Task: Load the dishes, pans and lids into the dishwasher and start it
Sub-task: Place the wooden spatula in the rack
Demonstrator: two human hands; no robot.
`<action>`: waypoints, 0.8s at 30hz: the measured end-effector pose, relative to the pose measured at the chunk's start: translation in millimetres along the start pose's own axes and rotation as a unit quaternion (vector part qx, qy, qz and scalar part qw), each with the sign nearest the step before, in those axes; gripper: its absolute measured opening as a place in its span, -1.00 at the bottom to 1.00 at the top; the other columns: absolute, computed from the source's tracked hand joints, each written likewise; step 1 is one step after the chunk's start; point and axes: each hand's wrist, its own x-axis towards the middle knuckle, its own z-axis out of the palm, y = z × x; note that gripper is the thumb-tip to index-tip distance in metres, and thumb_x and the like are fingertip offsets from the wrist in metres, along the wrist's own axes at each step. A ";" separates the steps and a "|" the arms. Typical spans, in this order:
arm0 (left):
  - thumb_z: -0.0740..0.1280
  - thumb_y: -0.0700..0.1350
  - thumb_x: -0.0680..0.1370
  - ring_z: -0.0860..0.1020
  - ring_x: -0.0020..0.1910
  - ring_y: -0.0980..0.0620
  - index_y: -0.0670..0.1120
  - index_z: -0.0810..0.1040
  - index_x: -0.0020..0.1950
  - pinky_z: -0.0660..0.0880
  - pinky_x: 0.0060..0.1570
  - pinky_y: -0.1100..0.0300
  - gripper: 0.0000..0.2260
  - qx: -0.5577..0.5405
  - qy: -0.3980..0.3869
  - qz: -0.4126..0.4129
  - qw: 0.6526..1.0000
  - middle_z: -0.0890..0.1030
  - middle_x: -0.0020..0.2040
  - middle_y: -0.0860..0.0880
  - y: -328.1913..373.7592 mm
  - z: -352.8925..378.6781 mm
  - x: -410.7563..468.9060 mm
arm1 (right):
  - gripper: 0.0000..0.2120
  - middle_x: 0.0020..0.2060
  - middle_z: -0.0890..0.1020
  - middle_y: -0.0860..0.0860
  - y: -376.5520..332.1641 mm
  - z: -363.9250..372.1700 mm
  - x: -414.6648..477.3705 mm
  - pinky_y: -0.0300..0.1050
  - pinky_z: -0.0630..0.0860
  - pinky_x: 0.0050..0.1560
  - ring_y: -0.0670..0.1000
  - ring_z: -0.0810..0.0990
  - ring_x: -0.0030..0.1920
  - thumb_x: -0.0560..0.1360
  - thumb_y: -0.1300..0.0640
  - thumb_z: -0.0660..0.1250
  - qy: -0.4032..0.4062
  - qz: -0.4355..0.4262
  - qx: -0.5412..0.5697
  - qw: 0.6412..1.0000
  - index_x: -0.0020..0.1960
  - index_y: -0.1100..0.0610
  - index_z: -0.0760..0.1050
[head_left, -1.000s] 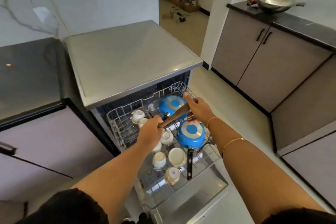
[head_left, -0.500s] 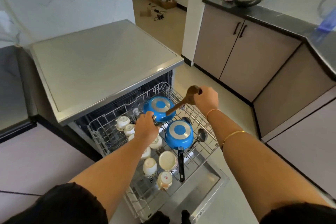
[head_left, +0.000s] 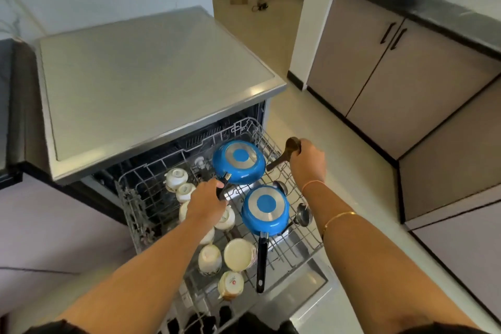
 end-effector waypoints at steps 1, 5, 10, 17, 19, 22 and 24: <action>0.34 -0.14 0.52 0.45 0.21 -0.07 -0.04 0.40 0.28 0.45 0.13 0.02 -0.65 -0.006 0.004 -0.008 1.000 0.43 0.25 -0.09 -1.3 5.7 0.8 | -0.78 -0.10 0.61 0.21 5.4 6.5 7.0 -0.03 0.51 -0.15 0.18 0.55 -0.14 0.53 0.24 0.13 -0.007 -0.005 -0.004 1.000 0.09 0.24 0.49; 0.32 -0.16 0.53 0.47 0.16 -0.05 -0.06 0.46 0.24 0.42 0.07 0.12 -0.71 -0.059 0.042 -0.057 0.996 0.48 0.22 -0.09 -1.3 37.1 9.2 | -0.77 -0.09 0.63 0.22 32.2 31.5 37.5 0.10 0.56 -0.06 0.26 0.58 -0.10 0.52 0.20 0.13 -0.046 -0.018 -0.033 0.998 0.09 0.21 0.49; 0.32 -0.23 0.51 0.44 0.17 -0.06 -0.12 0.50 0.19 0.31 0.05 0.23 -0.75 -0.089 0.062 -0.097 0.989 0.50 0.17 -0.11 6.3 78.8 11.2 | -0.75 -0.09 0.63 0.18 55.9 54.6 64.8 0.05 0.57 -0.07 0.21 0.58 -0.10 0.54 0.22 0.10 -0.082 -0.035 -0.043 0.995 0.13 0.19 0.48; 0.31 -0.20 0.54 0.43 0.19 -0.04 -0.17 0.50 0.18 0.25 0.05 0.32 -0.79 -0.116 0.115 -0.114 0.980 0.48 0.16 -0.10 4.8 116.0 28.5 | -0.73 0.03 0.60 0.20 73.7 103.1 86.1 0.07 0.55 0.05 0.20 0.58 0.00 0.55 0.24 0.10 -0.188 -0.039 -0.005 0.981 0.19 0.19 0.47; 0.29 -0.20 0.55 0.43 0.17 -0.03 -0.17 0.50 0.16 0.25 0.05 0.32 -0.81 -0.125 0.136 -0.109 0.977 0.49 0.14 -0.10 0.2 127.6 33.8 | -0.73 0.09 0.57 0.23 77.2 119.8 91.8 0.05 0.53 0.07 0.23 0.56 0.07 0.56 0.24 0.10 -0.210 -0.041 -0.034 0.976 0.21 0.23 0.43; 0.27 -0.19 0.56 0.44 0.13 0.03 -0.15 0.51 0.14 0.31 0.07 0.28 -0.84 -0.156 0.164 -0.115 0.967 0.52 0.10 -0.04 -8.0 143.0 39.1 | -0.73 0.14 0.54 0.25 80.4 141.8 99.1 -0.08 0.38 -0.05 0.24 0.51 0.13 0.56 0.26 0.11 -0.249 -0.049 -0.089 0.963 0.23 0.28 0.40; 0.26 -0.19 0.57 0.43 0.09 0.10 -0.13 0.52 0.13 0.34 0.07 0.28 -0.85 -0.178 0.174 -0.111 0.962 0.51 0.05 0.01 -14.4 150.2 40.0 | -0.72 0.16 0.52 0.27 82.2 156.1 101.4 -0.08 0.33 -0.08 0.24 0.50 0.16 0.57 0.26 0.11 -0.275 -0.048 -0.111 0.954 0.24 0.31 0.38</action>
